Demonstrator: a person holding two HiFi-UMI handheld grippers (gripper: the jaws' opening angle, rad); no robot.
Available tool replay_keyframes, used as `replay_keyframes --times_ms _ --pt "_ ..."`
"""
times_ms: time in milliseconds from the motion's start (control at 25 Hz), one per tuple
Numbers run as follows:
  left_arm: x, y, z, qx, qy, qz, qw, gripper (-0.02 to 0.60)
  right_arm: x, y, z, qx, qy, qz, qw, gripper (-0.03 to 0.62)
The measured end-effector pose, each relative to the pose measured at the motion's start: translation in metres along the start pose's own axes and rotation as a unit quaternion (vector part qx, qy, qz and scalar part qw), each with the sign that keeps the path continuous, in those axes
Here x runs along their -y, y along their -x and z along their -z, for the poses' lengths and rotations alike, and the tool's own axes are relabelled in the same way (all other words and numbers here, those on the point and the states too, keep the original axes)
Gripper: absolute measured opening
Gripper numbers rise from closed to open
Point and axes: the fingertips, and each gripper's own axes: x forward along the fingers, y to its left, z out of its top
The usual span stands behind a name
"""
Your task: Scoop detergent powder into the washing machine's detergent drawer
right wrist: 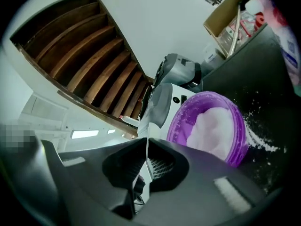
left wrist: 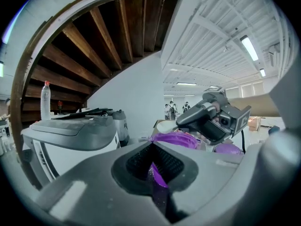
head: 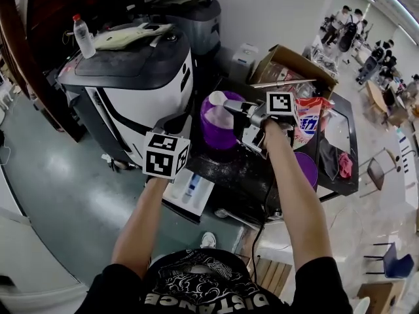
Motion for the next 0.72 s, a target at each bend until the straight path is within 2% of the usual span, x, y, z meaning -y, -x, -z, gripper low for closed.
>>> replay_keyframes --times_ms 320,720 --pt "-0.001 0.023 0.021 -0.006 -0.003 0.025 0.9997 0.002 -0.005 0.012 0.03 0.046 -0.027 -0.015 0.998 0.037" --pt "-0.008 0.06 0.052 -0.014 0.001 0.033 0.9993 0.002 -0.003 0.012 0.083 0.069 -0.05 -0.02 0.996 0.037"
